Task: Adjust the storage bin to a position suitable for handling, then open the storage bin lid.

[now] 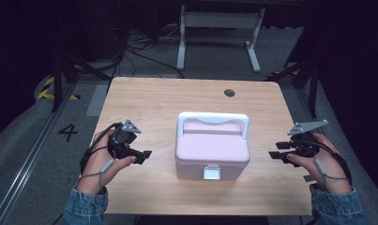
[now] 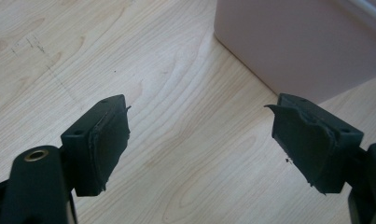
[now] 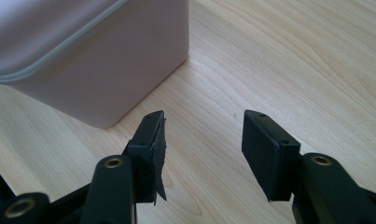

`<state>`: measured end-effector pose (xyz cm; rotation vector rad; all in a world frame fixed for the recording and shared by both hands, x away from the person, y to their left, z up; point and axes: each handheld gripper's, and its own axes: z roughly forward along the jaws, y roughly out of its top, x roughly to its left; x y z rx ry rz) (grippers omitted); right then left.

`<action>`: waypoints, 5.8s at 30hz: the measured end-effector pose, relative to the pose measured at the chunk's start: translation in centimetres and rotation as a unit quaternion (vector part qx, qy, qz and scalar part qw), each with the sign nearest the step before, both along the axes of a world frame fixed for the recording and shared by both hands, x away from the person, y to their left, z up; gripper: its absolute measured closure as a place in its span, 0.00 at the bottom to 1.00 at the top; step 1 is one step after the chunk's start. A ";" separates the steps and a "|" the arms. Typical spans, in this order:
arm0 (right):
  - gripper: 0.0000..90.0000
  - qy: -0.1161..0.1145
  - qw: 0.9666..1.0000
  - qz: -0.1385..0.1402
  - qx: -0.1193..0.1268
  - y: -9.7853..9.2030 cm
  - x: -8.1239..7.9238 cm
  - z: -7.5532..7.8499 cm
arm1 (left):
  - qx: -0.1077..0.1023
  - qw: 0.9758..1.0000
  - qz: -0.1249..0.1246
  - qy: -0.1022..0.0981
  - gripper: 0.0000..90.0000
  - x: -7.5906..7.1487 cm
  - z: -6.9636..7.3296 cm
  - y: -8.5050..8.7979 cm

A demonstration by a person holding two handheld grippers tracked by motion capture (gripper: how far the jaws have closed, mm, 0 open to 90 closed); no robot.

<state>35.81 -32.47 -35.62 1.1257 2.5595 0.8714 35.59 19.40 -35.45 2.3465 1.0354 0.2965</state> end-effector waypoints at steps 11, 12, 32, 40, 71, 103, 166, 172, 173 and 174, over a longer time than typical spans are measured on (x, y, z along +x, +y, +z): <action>0.54 -0.005 1.000 -0.003 0.004 -0.5 -0.4 0.0 | -0.038 0.999 -0.013 -0.018 0.31 0.3 1.2 -0.7; 0.54 -0.006 1.000 -0.005 0.005 -0.5 -0.5 0.0 | -0.045 0.999 -0.018 -0.023 0.32 0.4 1.4 -0.9; 0.54 -0.001 1.000 -0.014 0.001 -1.2 -1.2 -0.4 | -0.171 0.979 -0.059 -0.096 0.35 2.9 2.6 -6.4; 0.54 0.001 1.000 -0.012 0.001 -1.0 -1.0 -0.6 | -0.183 0.977 -0.062 -0.095 0.40 3.9 1.6 -8.4; 0.54 0.000 1.000 -0.009 0.008 -0.9 -0.7 -1.1 | -0.194 0.969 -0.075 -0.132 0.79 2.8 2.3 -9.2; 0.62 -0.055 0.990 0.069 0.107 0.6 -1.7 1.6 | -0.212 0.970 -0.073 -0.096 0.80 6.2 5.0 -9.0; 1.00 -0.124 0.955 0.117 0.244 4.8 -0.5 1.3 | -0.159 0.974 -0.056 -0.149 0.32 3.5 7.1 -4.7; 1.00 -0.125 0.954 0.094 0.257 4.6 -0.6 1.4 | -0.142 0.975 -0.083 -0.151 0.31 1.7 6.4 -4.2; 1.00 -0.125 0.953 0.092 0.259 4.6 -0.6 1.5 | -0.135 0.975 -0.087 -0.156 0.31 1.6 6.2 -4.1; 1.00 -0.127 0.953 0.090 0.261 4.6 -0.7 1.5 | -0.136 0.975 -0.087 -0.154 0.31 1.4 6.0 -4.2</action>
